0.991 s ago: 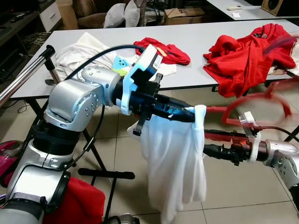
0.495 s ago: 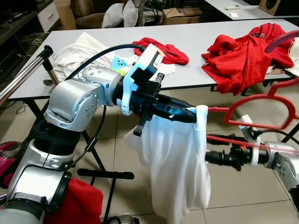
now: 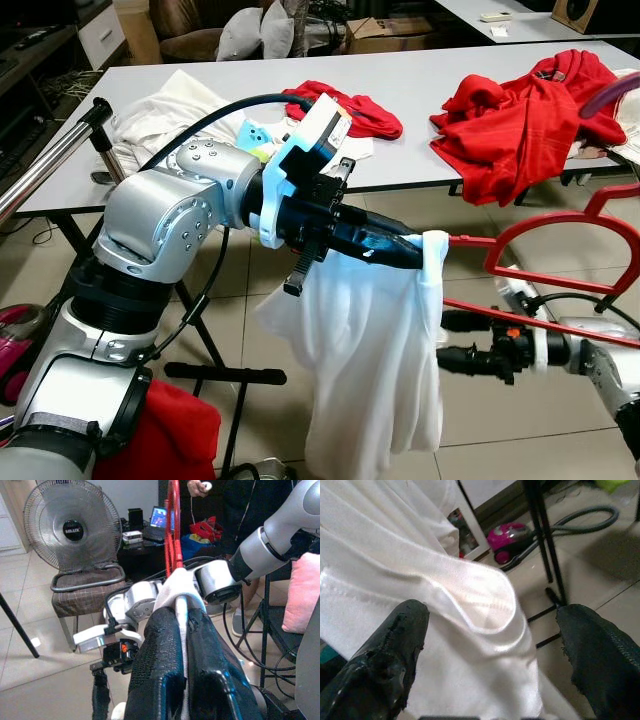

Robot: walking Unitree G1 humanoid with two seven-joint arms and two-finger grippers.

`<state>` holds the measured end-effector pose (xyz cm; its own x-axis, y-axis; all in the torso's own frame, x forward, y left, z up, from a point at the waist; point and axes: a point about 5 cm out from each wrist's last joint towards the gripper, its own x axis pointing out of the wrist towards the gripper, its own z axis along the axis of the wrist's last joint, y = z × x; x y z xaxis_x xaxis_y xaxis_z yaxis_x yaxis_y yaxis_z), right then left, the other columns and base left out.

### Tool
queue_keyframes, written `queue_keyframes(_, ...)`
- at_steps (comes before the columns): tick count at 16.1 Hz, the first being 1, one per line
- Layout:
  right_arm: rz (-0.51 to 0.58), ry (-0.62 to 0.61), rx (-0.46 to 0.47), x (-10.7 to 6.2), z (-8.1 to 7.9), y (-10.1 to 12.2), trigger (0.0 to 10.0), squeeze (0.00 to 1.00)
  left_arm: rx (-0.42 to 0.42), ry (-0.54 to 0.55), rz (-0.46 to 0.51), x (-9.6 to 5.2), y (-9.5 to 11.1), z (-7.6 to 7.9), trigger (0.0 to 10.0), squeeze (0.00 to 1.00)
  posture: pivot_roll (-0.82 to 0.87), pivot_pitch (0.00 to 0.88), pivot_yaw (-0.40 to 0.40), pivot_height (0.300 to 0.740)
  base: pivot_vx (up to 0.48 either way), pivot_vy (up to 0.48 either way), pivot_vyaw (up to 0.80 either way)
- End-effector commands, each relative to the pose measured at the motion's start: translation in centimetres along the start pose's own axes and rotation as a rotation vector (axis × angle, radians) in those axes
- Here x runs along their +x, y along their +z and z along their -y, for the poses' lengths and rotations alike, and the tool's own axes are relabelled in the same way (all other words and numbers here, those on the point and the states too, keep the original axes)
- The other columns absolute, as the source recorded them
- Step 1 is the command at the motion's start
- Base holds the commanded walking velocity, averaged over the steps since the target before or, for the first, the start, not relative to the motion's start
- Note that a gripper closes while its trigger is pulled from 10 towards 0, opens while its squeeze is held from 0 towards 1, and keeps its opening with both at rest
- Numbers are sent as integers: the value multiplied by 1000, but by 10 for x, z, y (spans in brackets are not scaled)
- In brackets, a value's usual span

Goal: Hang hanger

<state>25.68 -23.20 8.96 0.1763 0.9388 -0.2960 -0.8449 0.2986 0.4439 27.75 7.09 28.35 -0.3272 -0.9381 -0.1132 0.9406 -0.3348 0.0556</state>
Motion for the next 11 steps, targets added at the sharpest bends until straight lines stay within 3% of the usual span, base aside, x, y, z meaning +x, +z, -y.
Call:
queue_keyframes(1, -25, 26, 11, -1, -2, -4, 4824, 0, 48, -17, -12, 1, 11, 2, 0, 0, -58, 0, 43, 740, 0, 0, 0)
queue_keyframes(2, -30, 30, 17, -1, -2, -7, 2902, 0, 50, -17, -13, 1, 12, 3, 0, 0, -58, 0, 41, 740, 0, 0, 0)
queue_keyframes(3, -22, 27, 20, -1, -2, -8, 0, 0, 51, -17, -12, 1, 12, 3, 0, 0, -58, 0, 41, 740, 0, 0, 0)
queue_keyframes(11, 23, 81, 41, -4, -10, -7, 0, 0, 43, 26, -15, -4, 11, -3, 0, 0, -62, 0, 46, 740, 0, 0, 0)
